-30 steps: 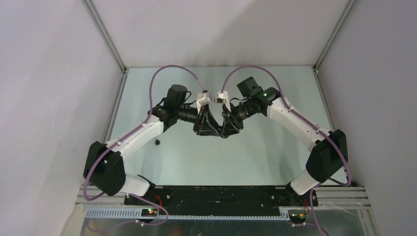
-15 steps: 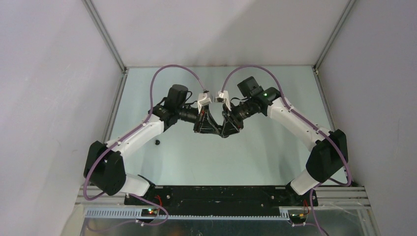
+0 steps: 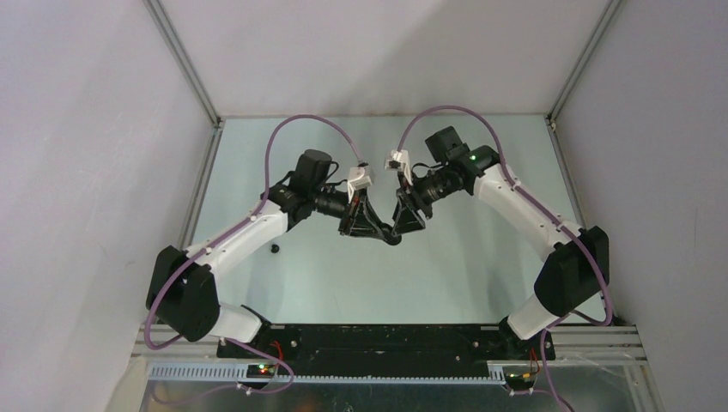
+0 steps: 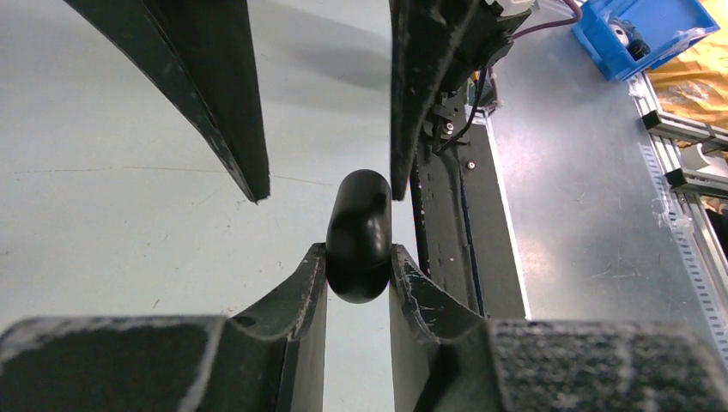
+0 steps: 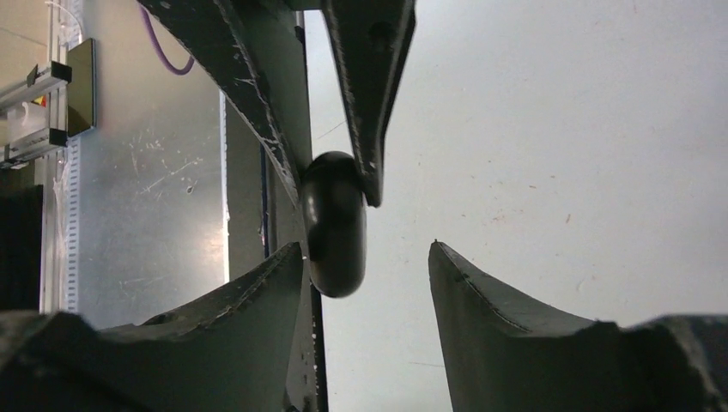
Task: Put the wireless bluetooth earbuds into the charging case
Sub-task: Pick up the charging case at the center of the board.
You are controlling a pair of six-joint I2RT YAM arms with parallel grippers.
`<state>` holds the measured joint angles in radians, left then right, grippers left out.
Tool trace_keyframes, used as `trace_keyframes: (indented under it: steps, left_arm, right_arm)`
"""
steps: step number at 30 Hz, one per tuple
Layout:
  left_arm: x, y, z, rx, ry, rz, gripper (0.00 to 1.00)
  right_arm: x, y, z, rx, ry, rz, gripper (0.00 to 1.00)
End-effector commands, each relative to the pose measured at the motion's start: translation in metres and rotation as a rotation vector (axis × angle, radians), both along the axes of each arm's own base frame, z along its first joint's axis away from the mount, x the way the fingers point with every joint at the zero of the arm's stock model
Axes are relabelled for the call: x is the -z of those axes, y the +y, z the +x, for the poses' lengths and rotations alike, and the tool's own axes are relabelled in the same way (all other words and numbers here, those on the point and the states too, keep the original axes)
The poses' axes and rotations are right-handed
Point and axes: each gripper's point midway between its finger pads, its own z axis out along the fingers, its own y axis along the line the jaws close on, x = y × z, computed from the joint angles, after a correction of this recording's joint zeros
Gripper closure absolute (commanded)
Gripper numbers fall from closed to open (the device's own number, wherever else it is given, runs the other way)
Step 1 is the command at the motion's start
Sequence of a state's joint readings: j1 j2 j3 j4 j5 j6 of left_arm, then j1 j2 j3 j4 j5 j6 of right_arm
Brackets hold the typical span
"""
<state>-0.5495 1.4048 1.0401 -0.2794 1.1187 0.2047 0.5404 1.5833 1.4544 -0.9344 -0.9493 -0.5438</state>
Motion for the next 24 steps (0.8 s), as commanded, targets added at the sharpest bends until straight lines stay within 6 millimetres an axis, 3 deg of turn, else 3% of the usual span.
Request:
trace_keyframes:
  steps: [1,7,17,24]
  left_arm:
    - [-0.021,-0.003,0.001,0.026,-0.080,-0.041,0.96]
    - [-0.021,-0.003,0.001,0.028,-0.079,-0.042,0.97]
    - [-0.020,-0.003,0.001,0.026,-0.080,-0.039,0.98]
    - [-0.020,-0.002,0.001,0.024,-0.085,-0.036,0.98]
  right_arm:
    - [-0.015,-0.002,0.002,-0.008,-0.006,0.037,0.39]
    - [-0.009,0.001,0.003,0.000,-0.015,0.023,0.41]
    - [-0.002,0.008,-0.012,-0.066,-0.030,0.003,0.43]
    - [0.003,0.011,-0.015,-0.084,-0.023,-0.012,0.55]
